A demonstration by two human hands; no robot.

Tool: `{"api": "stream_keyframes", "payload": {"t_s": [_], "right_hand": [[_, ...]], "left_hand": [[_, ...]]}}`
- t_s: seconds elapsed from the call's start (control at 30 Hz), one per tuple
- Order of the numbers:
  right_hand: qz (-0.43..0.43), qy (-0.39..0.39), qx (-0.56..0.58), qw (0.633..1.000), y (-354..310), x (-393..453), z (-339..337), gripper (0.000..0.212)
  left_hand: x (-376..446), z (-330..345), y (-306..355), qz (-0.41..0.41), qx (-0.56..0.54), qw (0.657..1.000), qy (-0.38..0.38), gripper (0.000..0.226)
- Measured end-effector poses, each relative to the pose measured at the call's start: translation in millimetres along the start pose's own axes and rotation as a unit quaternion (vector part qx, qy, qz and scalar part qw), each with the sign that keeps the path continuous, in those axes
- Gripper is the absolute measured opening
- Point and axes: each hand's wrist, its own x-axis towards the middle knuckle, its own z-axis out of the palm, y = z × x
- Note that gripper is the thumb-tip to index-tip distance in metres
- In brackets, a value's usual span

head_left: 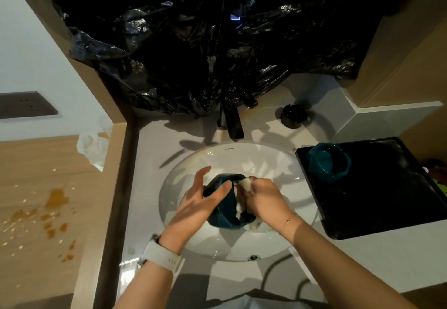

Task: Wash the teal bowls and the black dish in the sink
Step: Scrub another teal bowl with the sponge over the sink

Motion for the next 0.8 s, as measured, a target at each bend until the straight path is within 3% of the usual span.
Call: {"api": "stream_keyframes", "payload": {"t_s": [0.07,0.13,0.2,0.27,0.33,0.4,0.47,0.57,0.63,0.7,0.8], "right_hand": [[-0.065,-0.009,-0.046,0.997,-6.8,-2.9,-2.5,0.017],[-0.075,0.003,-0.059,0.995,-11.6,-4.0,-2.4,0.015],[-0.032,-0.003,-0.046,0.998,-13.7,-3.8,2.9,0.019],[0.053,-0.019,0.046,0.997,-9.3,-4.4,15.9,0.021],[0.161,-0.049,0.200,0.965,-5.5,-5.3,31.2,0.021],[0.199,-0.054,0.251,0.946,-0.8,-1.5,38.7,0.020],[0.175,-0.037,0.210,0.961,1.6,3.1,35.4,0.021],[0.048,-0.019,0.019,0.999,-0.6,2.9,18.9,0.020],[-0.035,-0.012,-0.070,0.997,-6.9,0.6,9.9,0.020],[-0.095,-0.004,-0.109,0.990,-14.2,1.4,5.0,0.023],[-0.127,0.048,-0.145,0.980,-22.4,7.6,3.8,0.023]], "left_hand": [[4.7,-7.0,1.6,0.015,0.002,0.999,-0.040,0.048],[8.1,-1.8,2.2,0.040,0.050,0.998,-0.003,0.026],[8.3,6.8,3.1,0.040,0.074,0.995,0.055,0.024],[8.0,15.1,2.6,0.031,0.087,0.989,0.120,0.029],[7.9,21.8,1.5,0.055,0.105,0.974,0.195,0.035],[2.3,30.3,2.6,0.096,0.114,0.957,0.249,0.038],[-4.8,35.0,-0.3,0.093,0.087,0.962,0.240,0.033],[-4.7,19.3,-6.5,0.043,0.018,0.988,0.145,0.034],[2.5,0.5,-7.9,0.049,-0.012,0.996,0.075,0.044],[9.2,-12.4,-6.9,0.086,0.026,0.996,0.021,0.053],[14.1,-14.1,-4.5,0.132,0.052,0.988,0.052,0.049]]}}
